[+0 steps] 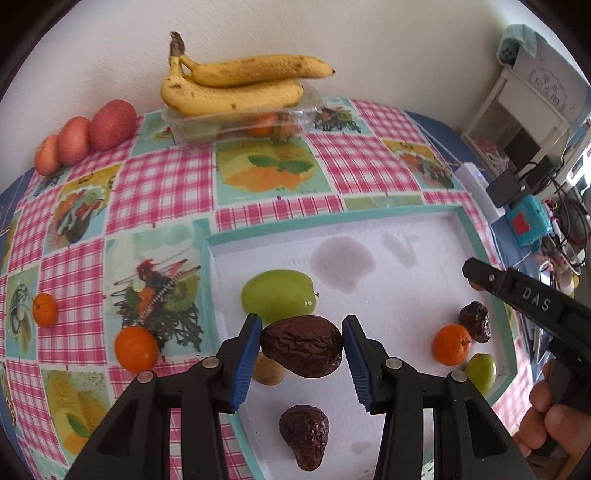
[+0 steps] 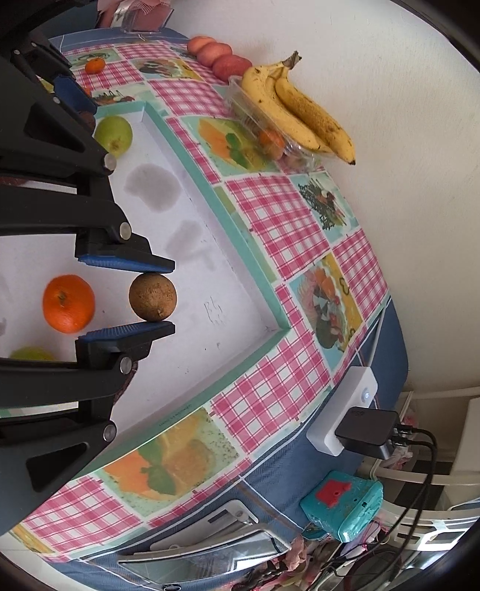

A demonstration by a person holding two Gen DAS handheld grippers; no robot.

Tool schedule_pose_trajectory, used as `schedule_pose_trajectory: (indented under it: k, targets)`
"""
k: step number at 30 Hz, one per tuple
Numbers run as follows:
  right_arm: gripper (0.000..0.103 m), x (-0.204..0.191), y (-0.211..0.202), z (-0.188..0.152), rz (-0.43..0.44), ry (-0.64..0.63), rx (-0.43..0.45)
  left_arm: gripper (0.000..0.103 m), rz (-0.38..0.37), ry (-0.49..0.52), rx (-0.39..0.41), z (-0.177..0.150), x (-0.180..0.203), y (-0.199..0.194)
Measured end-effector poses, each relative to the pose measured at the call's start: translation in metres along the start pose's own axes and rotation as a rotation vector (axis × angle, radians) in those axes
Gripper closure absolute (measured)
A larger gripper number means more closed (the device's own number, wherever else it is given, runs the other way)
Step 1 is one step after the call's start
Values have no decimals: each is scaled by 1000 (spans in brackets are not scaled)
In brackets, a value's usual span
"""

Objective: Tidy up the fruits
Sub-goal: 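Carry the kiwi into the tray with the right tool while the left tool lowers the avocado there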

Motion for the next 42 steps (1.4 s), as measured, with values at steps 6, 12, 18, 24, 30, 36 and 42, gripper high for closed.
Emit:
schedule_pose_trajectory:
  k: [6,12,18,24,30,36,42]
  targets:
    - [76,7,9,3,-11,6,-8,55,8,5,-20,-2,0,9]
    - [76,10,16,4,-18,6,-12,55,16,5,-31,-4,-3,13]
    - [76,14,31,-1,-16,16,-42,55,23,0,-57,-8,-5,23]
    - [76,20,37,-3,-23,26,-54,55,27,-9,-70,-9,-9,28]
    - [76,21,37,-3,-30,21,-55,55,26,-12,-73,-9,-10,27]
    - [75,19,39,-3,-47,-2,-58,55,20,-13,-84,-11,-10,27]
    - [75,19,39,-2,-59,-19,-66,54,19,-8,-96,-13,-10,26]
Point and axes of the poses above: each gripper's, at about its wrist camera, not at the fingertips, and y roughly the way its jaws point, x to its right, z to its top, the point moved 8 cm from there along y, roughly the way its jaws point, and after that the axes turned 5 degrees about -x, right-handed, at the moved point
